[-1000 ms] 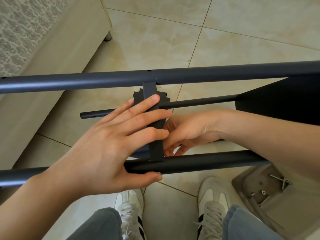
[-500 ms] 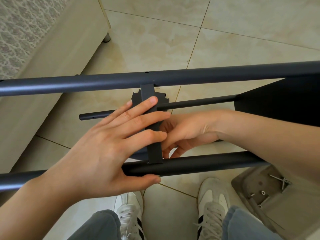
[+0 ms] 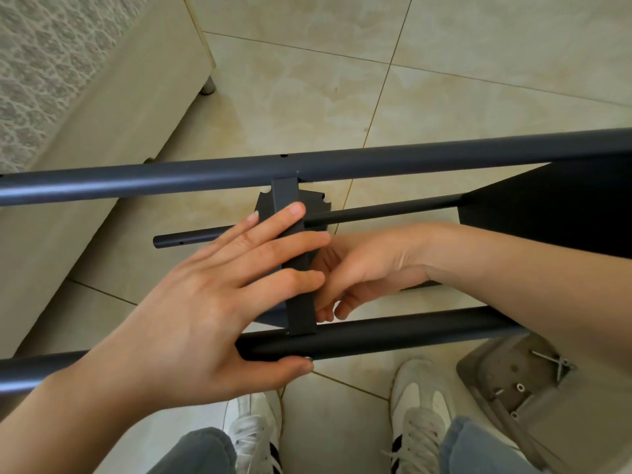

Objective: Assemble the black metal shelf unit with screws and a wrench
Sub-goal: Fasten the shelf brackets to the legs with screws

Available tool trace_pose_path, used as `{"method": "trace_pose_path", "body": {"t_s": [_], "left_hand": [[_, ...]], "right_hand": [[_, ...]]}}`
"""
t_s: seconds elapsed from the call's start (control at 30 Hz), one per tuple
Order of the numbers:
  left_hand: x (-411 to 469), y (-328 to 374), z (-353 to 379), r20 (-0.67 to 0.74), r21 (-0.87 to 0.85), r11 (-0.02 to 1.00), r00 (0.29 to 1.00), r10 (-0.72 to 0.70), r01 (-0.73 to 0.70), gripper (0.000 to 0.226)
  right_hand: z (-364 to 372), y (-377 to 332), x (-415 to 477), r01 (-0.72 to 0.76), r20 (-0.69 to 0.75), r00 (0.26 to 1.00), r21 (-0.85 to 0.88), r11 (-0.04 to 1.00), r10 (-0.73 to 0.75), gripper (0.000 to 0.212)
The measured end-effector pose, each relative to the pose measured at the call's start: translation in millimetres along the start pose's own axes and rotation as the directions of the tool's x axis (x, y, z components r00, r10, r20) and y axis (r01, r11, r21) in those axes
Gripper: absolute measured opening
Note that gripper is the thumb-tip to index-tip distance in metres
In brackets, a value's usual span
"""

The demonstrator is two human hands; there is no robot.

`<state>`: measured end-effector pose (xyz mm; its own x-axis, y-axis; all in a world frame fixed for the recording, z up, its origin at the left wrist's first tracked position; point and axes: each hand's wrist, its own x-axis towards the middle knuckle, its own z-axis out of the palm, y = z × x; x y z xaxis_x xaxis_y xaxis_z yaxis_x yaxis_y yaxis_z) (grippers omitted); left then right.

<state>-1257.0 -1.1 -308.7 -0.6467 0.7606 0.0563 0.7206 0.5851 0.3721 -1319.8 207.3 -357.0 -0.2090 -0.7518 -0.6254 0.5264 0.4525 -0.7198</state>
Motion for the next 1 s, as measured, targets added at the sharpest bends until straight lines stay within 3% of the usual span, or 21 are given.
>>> {"method": "trace_pose_path", "body": {"t_s": [0.13,0.27,0.4,0.57,1.0], "left_hand": [[-0.1,-0.2,0.3,-0.002,-0.006,1.000,1.000,0.000,0.000,0.059],[0.1,-0.3,0.4,0.001,0.002,1.000,1.000,-0.002,0.002,0.059],[0.5,-0.3,-0.1,0.005,0.002,1.000,1.000,-0.007,0.007,0.060],[0.0,-0.1,0.1,0.003,0.005,1.000,1.000,-0.005,0.005,0.060],[-0.3,-1.3,1.5,-0.005,-0.003,1.000,1.000,-0.007,0.007,0.061]], "right_hand": [[3.5,1.7,5.8,0.019,-0.091,0.995,-0.123,0.992,-0.031,0.023],[-0.6,-0.1,-1.0,0.044,-0.050,0.998,-0.049,0.998,-0.047,0.016],[1.7,0.7,0.9,0.030,-0.054,0.998,-0.101,0.994,-0.036,0.006],[-0.8,0.7,-1.9,0.045,-0.012,0.999,-0.047,0.998,-0.045,0.014],[-0.5,-1.4,-1.0,0.042,-0.035,0.998,-0.080,0.996,-0.045,0.009]]}}
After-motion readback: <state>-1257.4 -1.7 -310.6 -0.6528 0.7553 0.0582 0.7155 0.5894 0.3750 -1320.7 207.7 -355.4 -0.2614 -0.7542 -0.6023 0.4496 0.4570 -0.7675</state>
